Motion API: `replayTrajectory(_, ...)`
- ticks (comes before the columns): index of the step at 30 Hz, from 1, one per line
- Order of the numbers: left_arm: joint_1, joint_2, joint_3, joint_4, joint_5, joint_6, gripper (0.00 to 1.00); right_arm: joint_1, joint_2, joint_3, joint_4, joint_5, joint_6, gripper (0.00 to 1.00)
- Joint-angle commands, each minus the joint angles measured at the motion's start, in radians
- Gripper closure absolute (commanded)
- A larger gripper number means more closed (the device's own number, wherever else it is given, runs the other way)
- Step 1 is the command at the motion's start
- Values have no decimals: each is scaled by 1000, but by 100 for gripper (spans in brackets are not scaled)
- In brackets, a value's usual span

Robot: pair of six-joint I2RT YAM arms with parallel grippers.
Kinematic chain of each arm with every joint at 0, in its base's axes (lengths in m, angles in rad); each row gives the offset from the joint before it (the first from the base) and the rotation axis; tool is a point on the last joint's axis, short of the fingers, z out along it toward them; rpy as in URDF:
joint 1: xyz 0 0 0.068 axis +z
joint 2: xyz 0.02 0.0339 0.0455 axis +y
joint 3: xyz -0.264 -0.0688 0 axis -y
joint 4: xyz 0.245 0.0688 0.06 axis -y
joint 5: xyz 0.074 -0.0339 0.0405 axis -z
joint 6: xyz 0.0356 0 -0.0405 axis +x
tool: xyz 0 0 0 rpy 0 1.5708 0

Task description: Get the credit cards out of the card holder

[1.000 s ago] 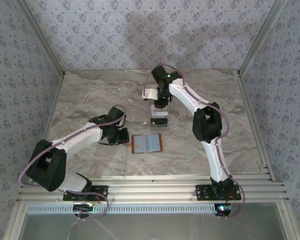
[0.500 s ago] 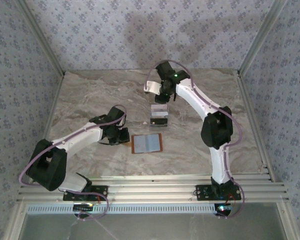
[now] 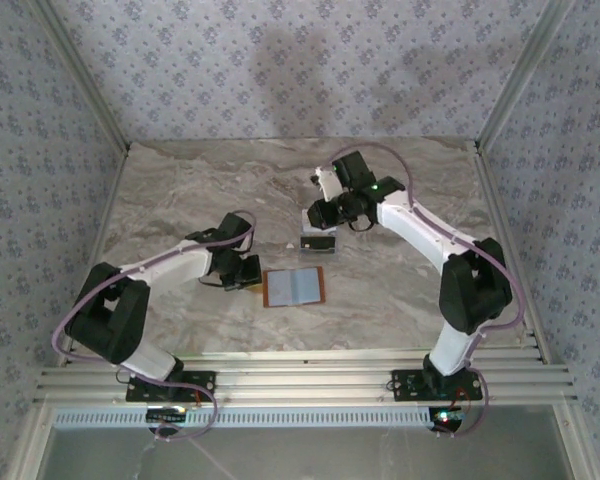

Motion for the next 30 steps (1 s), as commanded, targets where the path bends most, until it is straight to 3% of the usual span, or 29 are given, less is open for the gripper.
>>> replayTrajectory(1,13,31,-2,8,34,15,90,33,-21,-71,87,-127,276,89)
replayTrajectory(6,20,59,-11,9,43,23,91,101,6,-149,150,-139,426,86)
replayTrajectory(13,29,84,-37,23,48,31,91,209,99,-137,165,-111,516,80)
replayTrajectory(30,54,60,-76,31,62,48,91,307,300,-51,169,-85,584,73)
